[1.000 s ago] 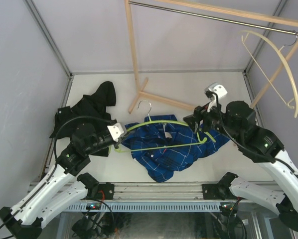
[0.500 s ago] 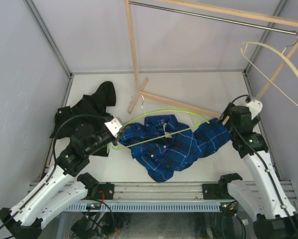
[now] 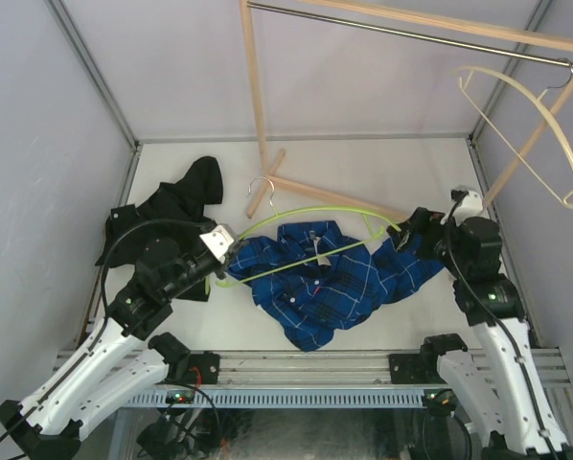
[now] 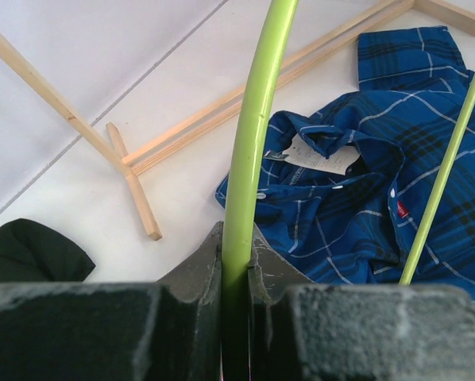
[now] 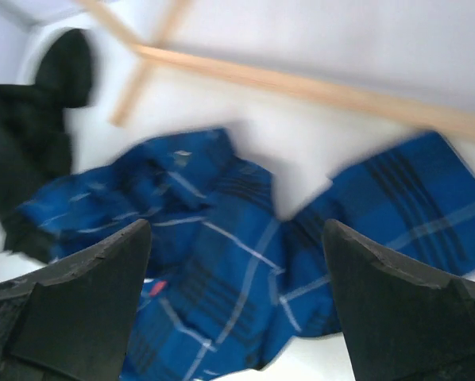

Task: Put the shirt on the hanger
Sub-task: Move the hanger to the clothesline.

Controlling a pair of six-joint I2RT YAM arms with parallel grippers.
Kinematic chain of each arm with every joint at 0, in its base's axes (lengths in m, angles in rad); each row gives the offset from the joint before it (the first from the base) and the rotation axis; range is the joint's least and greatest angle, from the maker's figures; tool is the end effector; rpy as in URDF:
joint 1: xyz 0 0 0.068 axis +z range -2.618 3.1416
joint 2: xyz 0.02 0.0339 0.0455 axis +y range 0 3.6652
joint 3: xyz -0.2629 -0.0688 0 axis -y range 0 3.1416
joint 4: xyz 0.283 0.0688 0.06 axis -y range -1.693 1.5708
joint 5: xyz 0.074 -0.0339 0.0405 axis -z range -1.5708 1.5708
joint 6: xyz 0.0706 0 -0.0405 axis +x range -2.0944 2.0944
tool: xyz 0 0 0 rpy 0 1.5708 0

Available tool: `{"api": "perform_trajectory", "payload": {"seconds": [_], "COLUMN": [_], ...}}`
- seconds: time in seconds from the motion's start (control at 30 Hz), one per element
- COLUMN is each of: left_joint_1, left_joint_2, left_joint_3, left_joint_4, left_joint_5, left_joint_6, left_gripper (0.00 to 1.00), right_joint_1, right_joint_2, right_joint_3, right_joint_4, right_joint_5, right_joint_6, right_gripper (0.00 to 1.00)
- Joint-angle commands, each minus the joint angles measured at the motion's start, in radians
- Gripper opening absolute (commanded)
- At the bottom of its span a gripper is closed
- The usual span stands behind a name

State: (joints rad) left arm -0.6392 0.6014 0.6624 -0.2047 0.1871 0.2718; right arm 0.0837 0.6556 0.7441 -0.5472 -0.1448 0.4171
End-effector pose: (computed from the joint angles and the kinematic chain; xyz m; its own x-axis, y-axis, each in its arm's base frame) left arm 0.1719 -0.1441 0.3189 0.0863 0.2645 -0.9605 0.7378 0.6309 0.2400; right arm 0.2156 0.0283 0.2949 -0.4892 0.3612 -0.7939 -0.0148 0.9066 0.4216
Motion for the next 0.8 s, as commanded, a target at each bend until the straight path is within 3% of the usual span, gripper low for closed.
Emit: {"api": "perform_trajectory", "payload": {"seconds": [0.0, 0.2, 0.33, 0.47, 0.63, 0.77], "left_joint_1": [-0.001, -0.001, 0.0, -0.001, -0.001, 0.0], "left_joint_2": [-0.013, -0.019, -0.022, -0.027, -0.028, -0.021], "left_joint_3": [0.063, 0.063, 0.062, 0.059, 0.057, 0.058], "left_joint_4": [0.071, 0.07, 0.07, 0.068, 0.067, 0.065], "left_joint_5": [-0.015, -0.024, -0.028, -0.032, -0.027, -0.02], "left_joint_6": [-0.026, -0.027, -0.027, -0.027, -0.028, -0.029], "left_gripper": [0.0, 0.0, 0.0, 0.0, 0.0, 0.0], "right_joint_1": [0.07, 0.074, 0.069, 0.021, -0.162, -0.378], "right_joint_2": [-0.08, -0.003, 0.166, 0.293, 0.384, 0.461], "right_joint_3": [0.221, 0.679, 0.966, 1.138, 1.233, 1.327], "right_joint_4": [0.04, -0.158, -0.311, -0.392, -0.384, -0.389], "right_joint_5": [-0.172, 0.073, 0.313, 0.448, 0.419, 0.195], "right_joint_6": [-0.114, -0.217, -0.287, -0.328, -0.345, -0.334], "right_gripper": [0.88, 0.88, 0.89, 0.91, 0.93, 0.94]}}
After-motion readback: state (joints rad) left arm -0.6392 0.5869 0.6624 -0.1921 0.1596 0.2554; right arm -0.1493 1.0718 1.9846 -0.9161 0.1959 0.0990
